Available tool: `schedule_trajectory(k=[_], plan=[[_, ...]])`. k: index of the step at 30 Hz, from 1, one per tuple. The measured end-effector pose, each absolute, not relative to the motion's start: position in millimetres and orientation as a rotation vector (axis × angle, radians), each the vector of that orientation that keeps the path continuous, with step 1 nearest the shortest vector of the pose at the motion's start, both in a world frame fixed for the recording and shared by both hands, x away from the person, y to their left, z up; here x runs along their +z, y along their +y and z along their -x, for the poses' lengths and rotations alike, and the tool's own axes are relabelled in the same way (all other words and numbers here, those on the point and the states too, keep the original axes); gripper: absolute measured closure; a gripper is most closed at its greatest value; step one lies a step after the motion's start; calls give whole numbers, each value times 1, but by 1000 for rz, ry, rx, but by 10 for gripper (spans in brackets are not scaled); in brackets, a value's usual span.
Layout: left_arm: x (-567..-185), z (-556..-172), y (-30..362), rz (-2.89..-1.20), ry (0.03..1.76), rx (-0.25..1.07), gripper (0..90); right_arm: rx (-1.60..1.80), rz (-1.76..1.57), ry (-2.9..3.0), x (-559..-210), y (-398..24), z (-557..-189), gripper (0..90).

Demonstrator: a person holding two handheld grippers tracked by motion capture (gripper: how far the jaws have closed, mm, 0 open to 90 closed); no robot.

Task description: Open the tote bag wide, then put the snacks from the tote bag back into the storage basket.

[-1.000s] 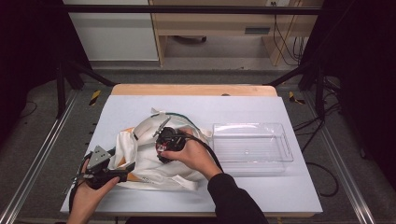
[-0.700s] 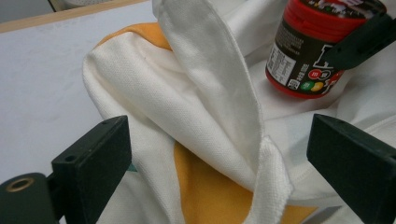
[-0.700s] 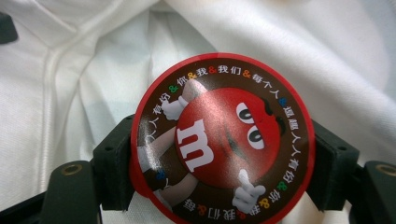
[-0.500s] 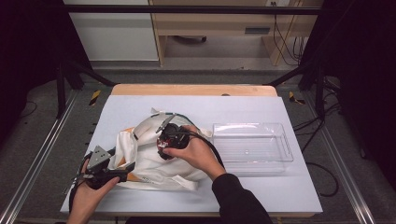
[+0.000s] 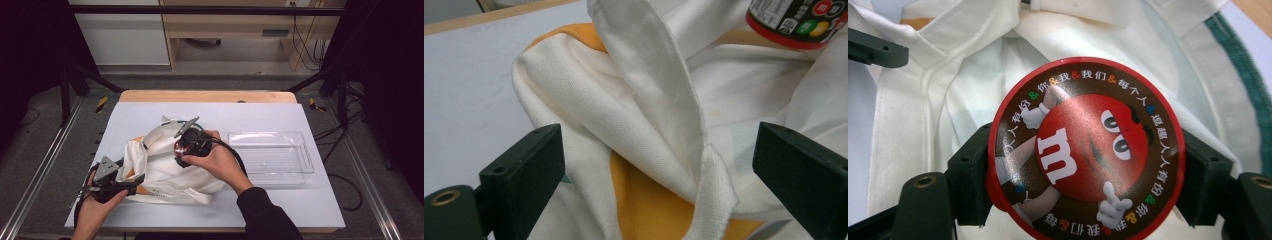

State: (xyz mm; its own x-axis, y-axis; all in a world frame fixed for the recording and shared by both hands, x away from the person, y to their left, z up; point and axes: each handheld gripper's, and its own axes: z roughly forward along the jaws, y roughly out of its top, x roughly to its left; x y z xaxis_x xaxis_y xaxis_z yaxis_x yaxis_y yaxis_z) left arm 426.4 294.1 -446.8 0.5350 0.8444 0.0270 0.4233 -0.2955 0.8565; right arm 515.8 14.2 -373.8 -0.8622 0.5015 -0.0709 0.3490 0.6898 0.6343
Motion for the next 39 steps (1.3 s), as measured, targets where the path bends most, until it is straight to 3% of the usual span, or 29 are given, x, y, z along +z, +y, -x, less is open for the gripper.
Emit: schedule_trajectory(k=[39], plan=[[-449,-426,293,-1929,1039,637,59,1043,-777,2553,-313,-71,-511,259]])
